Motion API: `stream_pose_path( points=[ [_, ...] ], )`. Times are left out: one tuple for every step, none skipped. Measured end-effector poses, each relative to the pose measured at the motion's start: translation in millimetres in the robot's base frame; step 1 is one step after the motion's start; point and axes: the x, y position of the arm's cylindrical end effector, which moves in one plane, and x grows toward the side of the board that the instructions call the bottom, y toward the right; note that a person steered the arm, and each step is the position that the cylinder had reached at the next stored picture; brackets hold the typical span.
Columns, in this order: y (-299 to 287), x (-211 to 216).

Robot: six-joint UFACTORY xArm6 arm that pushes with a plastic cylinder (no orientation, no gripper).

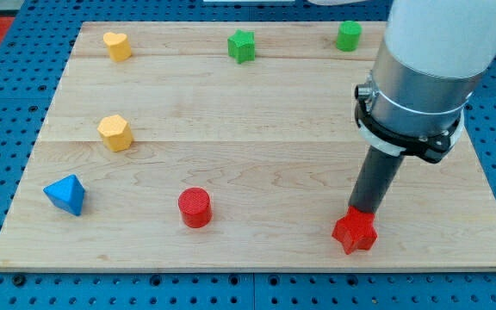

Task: Place the red star in the bottom center

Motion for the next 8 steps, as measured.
stream_pose_path(
  points=[
    [0.0,0.0],
    [12.5,2.6],
    [42.0,2.2],
    [51.6,11.5],
    [55.1,21.5],
    [53.8,32.3],
    [-12.7,25.6],
    [-98.1,-8.9]
  ],
)
